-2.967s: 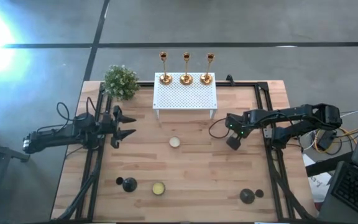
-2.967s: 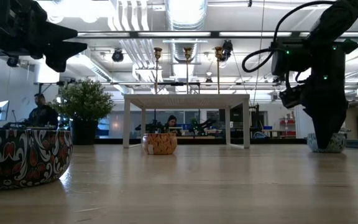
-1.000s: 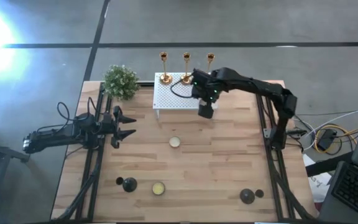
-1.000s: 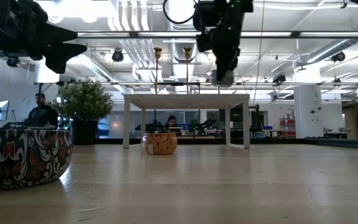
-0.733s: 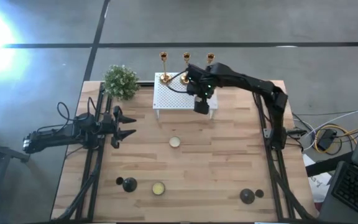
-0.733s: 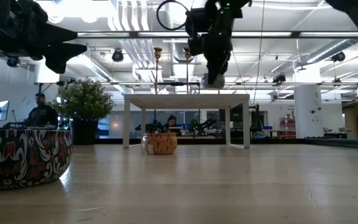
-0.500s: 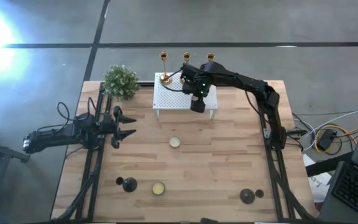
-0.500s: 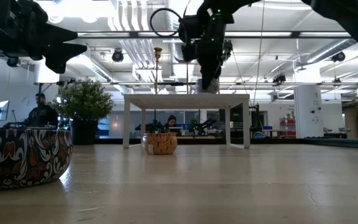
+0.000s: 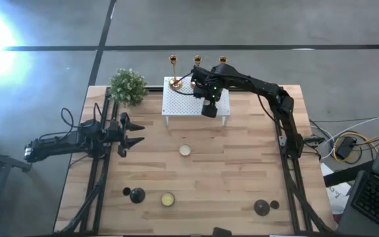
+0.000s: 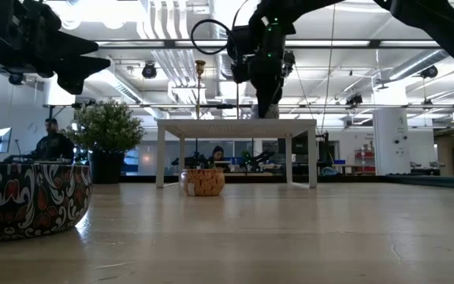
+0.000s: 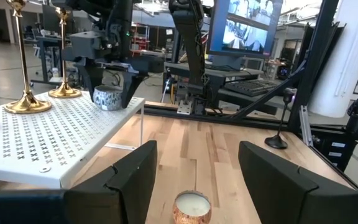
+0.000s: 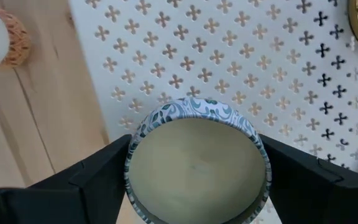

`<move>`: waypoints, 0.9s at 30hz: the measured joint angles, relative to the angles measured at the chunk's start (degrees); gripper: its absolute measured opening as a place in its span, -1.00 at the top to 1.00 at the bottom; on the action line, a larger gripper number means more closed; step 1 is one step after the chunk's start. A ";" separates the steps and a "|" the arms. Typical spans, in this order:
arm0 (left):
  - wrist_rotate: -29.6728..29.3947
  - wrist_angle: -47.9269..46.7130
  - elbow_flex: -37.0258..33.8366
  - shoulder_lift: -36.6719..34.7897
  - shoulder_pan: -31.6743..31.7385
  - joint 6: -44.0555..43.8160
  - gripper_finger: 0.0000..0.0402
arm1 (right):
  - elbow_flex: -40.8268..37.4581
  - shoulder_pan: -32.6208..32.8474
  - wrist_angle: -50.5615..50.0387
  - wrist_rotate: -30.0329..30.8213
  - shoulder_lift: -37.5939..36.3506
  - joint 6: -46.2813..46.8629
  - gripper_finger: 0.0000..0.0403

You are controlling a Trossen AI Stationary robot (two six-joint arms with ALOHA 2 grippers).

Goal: Pick & Place candle stick holders
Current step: Put the blue scented candle on the shelf

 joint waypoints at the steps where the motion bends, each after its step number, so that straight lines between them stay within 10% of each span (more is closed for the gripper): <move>1: 0.01 -0.01 0.00 0.00 -0.01 -0.01 -0.15 | 0.00 0.00 0.07 0.05 0.00 -0.10 -0.62; 27: 0.00 -0.05 0.00 0.00 -0.01 -0.11 -0.15 | 2.96 0.44 -3.24 1.54 -0.50 -1.30 -0.78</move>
